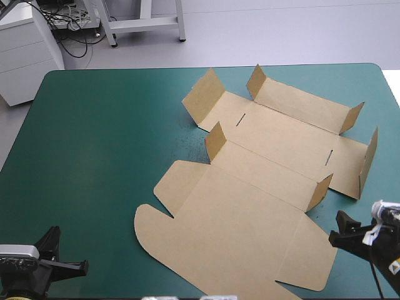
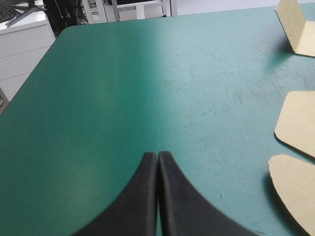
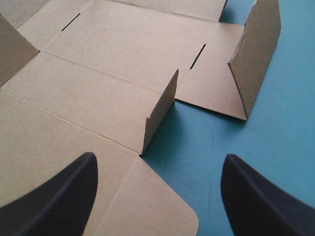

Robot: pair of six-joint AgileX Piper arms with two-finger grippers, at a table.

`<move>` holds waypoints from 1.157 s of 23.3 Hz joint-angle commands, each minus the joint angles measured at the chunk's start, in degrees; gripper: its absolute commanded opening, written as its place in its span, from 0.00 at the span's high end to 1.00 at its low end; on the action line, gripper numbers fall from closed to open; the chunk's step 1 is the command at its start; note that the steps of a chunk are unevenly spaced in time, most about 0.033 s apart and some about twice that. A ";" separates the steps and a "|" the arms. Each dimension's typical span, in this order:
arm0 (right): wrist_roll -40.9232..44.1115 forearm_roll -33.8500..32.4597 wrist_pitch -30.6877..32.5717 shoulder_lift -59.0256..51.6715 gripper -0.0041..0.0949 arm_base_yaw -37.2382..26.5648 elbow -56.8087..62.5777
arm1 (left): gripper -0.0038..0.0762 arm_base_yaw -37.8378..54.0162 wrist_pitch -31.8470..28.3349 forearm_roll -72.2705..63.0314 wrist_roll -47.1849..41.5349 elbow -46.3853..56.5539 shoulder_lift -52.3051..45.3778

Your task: Fold the box

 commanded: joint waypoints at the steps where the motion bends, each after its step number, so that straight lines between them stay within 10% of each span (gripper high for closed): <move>1: 2.46 2.02 -0.49 9.90 0.30 -0.38 -6.37 | 0.99 -0.26 -4.26 -0.15 -0.45 -1.46 -0.96; 27: 14.55 4.69 4.60 62.64 0.30 -0.38 -20.83 | 0.99 -0.26 -4.26 -0.15 -0.45 -1.46 -0.96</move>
